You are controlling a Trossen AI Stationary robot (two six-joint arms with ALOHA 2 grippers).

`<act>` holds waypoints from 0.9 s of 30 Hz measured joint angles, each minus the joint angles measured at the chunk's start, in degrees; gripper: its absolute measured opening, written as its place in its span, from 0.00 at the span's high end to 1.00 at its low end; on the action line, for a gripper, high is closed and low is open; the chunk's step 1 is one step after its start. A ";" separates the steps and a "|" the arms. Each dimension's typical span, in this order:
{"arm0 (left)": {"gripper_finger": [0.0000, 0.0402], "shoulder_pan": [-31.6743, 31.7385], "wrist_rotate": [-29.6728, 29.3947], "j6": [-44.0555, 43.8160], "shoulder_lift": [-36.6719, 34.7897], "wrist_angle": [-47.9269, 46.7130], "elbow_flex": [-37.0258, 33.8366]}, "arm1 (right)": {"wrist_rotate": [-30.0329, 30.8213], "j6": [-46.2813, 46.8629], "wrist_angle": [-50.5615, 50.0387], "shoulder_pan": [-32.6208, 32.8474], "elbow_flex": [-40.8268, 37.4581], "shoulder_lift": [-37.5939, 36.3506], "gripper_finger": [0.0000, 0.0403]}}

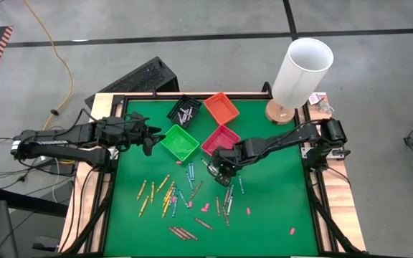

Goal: Sort crayons
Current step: Put the black crayon into the black bin

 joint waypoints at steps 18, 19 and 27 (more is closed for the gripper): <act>0.49 0.00 -0.30 -0.49 0.01 -0.80 -0.02 | 2.90 -0.09 8.85 1.53 -2.33 7.29 0.58; 0.49 0.00 -0.35 -0.50 0.01 -0.86 -0.02 | 3.93 -0.02 8.90 1.46 -2.33 7.43 0.58; 0.49 0.02 -0.46 -0.57 0.02 -1.33 -0.02 | 6.42 -0.02 8.95 1.49 -2.31 7.71 0.58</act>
